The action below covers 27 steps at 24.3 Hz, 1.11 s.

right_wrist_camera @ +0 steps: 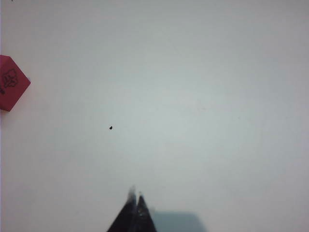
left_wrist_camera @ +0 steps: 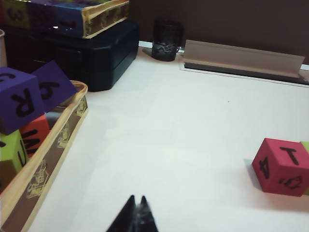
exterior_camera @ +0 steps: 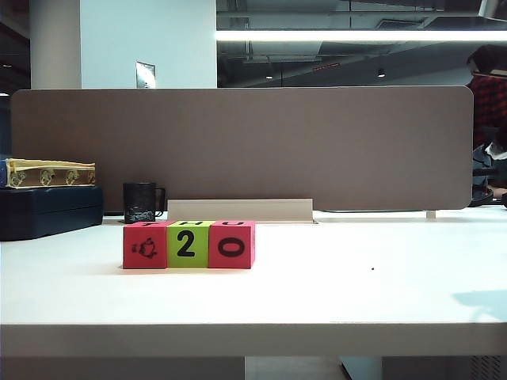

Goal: Select the appropriate blocks from the scattered letter blocks on the table and arrange them in a row to spell out "THU".

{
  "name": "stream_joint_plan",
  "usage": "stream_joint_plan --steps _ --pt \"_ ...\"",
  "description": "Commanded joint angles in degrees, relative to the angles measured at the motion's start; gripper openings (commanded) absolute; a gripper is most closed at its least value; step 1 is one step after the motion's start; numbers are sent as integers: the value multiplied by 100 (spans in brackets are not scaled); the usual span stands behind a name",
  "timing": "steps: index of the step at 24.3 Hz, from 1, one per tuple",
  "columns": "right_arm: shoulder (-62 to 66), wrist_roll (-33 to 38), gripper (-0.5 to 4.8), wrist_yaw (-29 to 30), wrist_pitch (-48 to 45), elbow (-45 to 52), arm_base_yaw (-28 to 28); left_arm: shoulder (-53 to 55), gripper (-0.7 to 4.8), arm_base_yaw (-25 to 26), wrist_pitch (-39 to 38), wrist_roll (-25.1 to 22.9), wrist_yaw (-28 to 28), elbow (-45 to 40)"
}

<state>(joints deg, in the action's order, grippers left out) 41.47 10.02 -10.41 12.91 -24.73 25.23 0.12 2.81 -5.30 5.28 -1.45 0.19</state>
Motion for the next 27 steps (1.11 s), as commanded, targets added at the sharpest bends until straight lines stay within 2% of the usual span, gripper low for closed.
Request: stream_joint_plan --steps 1,4,19,21,23,25,27 --pt "-4 26 -4 0 -77 -20 7 4 -5 -129 -313 -179 35 13" --pt "-4 26 -4 -2 -74 -20 7 4 -5 -267 -448 -164 -77 13" --pt "-2 26 -4 0 -74 -20 7 4 -5 -262 -450 -166 -92 13" --pt "-15 -177 -4 -111 -98 -20 -11 4 -5 -262 -450 -166 -94 13" --pt "-17 -479 -4 -374 -153 -20 -127 4 -5 -262 -450 -166 -92 13" --pt "-24 -470 -4 -584 -243 -17 -337 4 -5 -262 -450 -166 -92 13" --pt "-92 -442 -4 -638 -361 -17 -756 4 -5 -262 -450 -166 -92 13"
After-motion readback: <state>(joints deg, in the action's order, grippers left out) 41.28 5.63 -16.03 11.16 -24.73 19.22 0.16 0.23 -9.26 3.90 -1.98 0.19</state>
